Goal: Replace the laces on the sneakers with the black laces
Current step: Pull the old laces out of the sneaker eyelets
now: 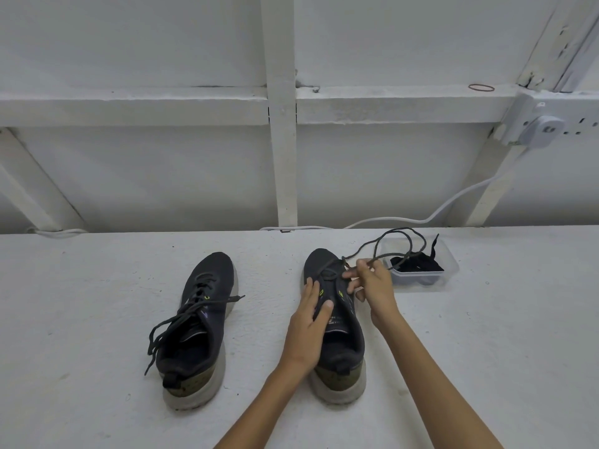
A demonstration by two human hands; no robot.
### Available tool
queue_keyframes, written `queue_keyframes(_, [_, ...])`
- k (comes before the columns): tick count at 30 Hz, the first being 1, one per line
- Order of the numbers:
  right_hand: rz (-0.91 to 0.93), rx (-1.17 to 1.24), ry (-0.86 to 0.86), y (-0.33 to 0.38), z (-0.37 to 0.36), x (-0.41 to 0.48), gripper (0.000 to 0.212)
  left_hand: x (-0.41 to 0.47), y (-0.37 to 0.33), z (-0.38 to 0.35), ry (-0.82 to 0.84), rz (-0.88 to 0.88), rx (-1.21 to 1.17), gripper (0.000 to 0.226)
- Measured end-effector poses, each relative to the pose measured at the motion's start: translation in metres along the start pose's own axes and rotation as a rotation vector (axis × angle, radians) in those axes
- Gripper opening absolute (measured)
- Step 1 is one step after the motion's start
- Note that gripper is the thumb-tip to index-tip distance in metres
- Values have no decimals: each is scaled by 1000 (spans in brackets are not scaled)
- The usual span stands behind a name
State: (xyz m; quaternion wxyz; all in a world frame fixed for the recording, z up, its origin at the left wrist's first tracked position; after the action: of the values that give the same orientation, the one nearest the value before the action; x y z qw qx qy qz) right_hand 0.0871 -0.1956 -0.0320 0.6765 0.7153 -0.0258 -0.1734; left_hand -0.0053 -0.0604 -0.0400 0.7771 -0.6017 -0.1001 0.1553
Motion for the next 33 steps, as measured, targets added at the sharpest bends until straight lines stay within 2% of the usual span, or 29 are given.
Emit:
queue_keyframes(4, [-20, -7, -81, -5, 10, 5, 15, 1, 1, 0, 5, -3, -13, 55])
queue_keyframes(8, [145, -166, -131, -12, 16, -15, 27, 2, -2, 5, -17, -18, -68, 52])
queue_keyframes(10, [179, -220, -91, -24, 15, -29, 26, 10, -2, 15, -104, -36, -82, 41])
queue_keyframes(12, [134, -158, -16, -32, 12, -39, 40, 26, -3, 25, -175, -79, -12, 31])
queue_keyframes(13, [86, -101, 39, -34, 8, -41, 46, 34, -4, 28, -182, -114, 40, 30])
queue_keyframes(17, [16, 7, 292, -24, -6, -50, 42, 62, -15, 28, -179, -294, 274, 17])
queue_keyframes(19, [26, -16, 327, -24, -8, -52, 49, 68, -23, 30, -179, -391, 340, 7])
queue_keyframes(22, [10, -37, 298, -32, -8, -50, 66, 74, -31, 30, -105, -496, 439, 4])
queue_keyframes(24, [4, -48, 291, -35, -8, -50, 78, 84, -36, 36, -126, -471, 428, 6])
queue_keyframes(27, [-8, -81, 280, -38, -7, -50, 87, 103, -41, 60, -327, -285, 203, 7])
queue_keyframes(29, [-26, -78, 268, -40, -7, -49, 93, 109, -41, 68, -380, -199, 125, 8])
queue_keyframes(31, [-20, -61, 264, -39, -7, -49, 92, 107, -35, 63, -312, -126, 131, 19])
queue_keyframes(33, [-3, -45, 265, -37, -8, -50, 77, 97, -23, 50, -199, -52, 189, 32])
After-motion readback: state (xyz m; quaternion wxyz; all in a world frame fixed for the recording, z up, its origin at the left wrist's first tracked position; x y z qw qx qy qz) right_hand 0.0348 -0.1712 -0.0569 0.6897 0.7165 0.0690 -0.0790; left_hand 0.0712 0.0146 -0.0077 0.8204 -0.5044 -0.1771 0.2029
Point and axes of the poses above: each hand's wrist, its own x-axis towards the middle knuckle, its own z-axis out of the back of the hand, y = z × x, the point moved 6 cm from there along x, towards the middle knuckle, and after that the axes turned 14 degrees about -y, right-handed, at the moved point
